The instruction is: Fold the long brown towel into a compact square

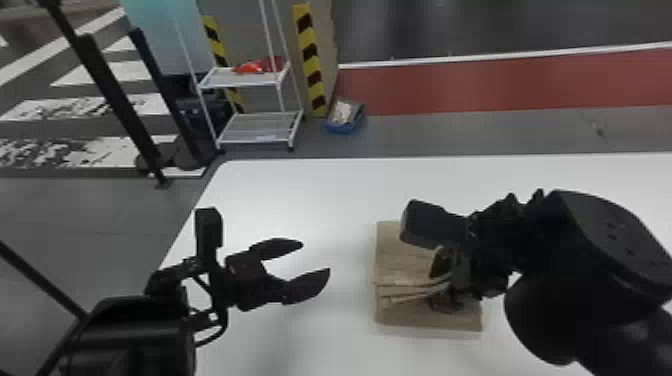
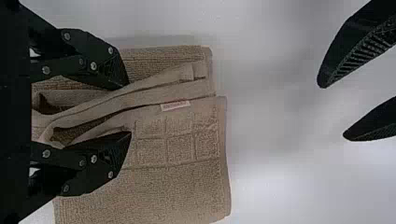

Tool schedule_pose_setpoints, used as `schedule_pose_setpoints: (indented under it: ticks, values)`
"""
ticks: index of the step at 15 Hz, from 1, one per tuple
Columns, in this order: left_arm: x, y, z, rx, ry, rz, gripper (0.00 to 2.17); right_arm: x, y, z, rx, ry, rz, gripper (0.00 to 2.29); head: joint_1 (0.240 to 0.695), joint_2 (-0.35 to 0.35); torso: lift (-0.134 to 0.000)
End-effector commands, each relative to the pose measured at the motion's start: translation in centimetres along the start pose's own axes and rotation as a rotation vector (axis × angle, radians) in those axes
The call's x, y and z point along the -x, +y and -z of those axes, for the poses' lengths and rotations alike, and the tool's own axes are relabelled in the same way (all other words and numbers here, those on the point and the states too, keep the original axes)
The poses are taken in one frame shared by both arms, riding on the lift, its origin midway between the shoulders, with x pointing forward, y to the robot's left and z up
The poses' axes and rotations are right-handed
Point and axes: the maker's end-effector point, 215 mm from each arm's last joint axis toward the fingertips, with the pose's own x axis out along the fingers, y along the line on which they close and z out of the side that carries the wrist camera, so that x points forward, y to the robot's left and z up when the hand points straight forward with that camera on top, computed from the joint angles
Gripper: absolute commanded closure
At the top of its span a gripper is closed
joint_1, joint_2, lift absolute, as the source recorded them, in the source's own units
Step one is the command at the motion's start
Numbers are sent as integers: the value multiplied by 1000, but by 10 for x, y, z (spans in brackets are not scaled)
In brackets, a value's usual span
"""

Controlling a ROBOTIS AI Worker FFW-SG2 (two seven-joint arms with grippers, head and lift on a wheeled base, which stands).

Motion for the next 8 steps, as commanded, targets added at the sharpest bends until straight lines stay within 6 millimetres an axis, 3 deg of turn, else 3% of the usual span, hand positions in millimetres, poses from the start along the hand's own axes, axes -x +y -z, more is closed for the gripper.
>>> schedule_pose_setpoints:
  ticks: [1,6,8]
  values:
    - [1,1,0,-1,1,0,36,3,-2,-5,-5,-12,-1,711,695,227,-124]
    - [0,-1,-2,-4,1,7,36,6,-4,-7,-18,-22,-2,1396,695,235,-124]
    - [-4,-4,-2,-2,-2,10,36,8,-7,-9,-26,-34,3,1477,695,233,-124]
